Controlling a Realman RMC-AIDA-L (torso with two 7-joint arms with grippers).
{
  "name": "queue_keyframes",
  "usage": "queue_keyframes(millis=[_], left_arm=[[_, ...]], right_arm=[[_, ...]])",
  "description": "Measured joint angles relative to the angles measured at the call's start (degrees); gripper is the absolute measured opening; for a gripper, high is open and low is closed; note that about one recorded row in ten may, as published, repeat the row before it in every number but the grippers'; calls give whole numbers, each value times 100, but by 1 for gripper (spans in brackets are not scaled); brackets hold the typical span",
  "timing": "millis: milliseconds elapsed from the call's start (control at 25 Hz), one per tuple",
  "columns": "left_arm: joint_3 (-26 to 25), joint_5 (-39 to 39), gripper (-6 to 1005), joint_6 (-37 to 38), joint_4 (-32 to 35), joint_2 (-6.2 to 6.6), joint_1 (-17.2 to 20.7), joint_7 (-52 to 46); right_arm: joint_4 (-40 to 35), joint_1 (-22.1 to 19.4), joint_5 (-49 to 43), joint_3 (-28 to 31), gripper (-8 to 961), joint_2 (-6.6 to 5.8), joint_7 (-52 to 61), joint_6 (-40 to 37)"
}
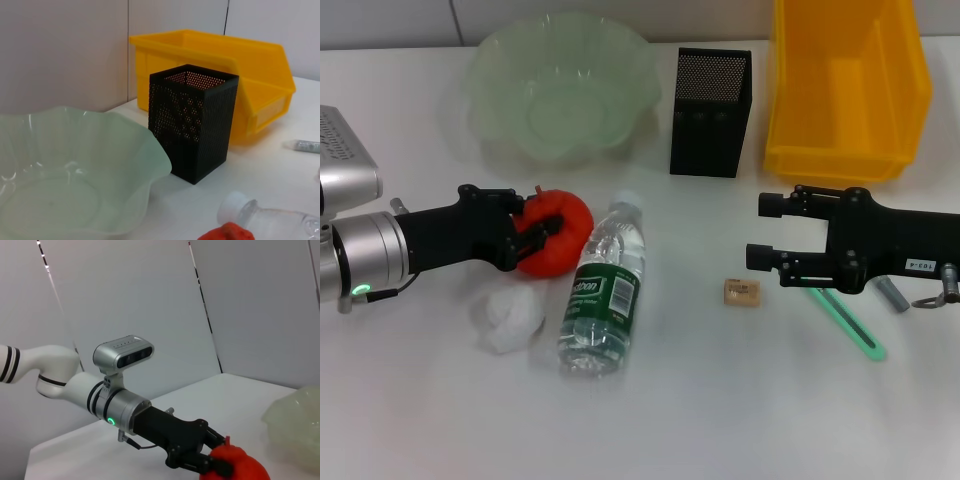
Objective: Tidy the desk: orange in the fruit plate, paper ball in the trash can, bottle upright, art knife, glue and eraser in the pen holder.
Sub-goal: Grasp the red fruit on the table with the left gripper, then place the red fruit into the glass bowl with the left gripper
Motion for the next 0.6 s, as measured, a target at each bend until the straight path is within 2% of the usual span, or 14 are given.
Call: queue_keyframes(millis=[80,200,320,360,400,480,600], left_arm=[[-1,-1,306,17,1,7,-7,-1],[-18,-30,254,110,30,26,-21,-26],[-276,-67,201,409,254,36,1,-128],[-707,-79,196,769,388,35,18,-170],[-707,-79,192,769,388,35,18,-170],[-1337,-210,183,1205,397,32,-19,-175],[-1882,-667,169,1404,265,-13,-128,-129]], right_arm=[[0,2,-1,0,753,0,0,17],[0,7,-8,-2,753,0,0,81],[0,15,-19,-29,753,0,0,142],[0,20,-21,-36,753,0,0,151],[0,24,-23,-39,753,0,0,152],[0,33,-23,-29,753,0,0,153],[-2,42,-15,-16,753,0,14,153]])
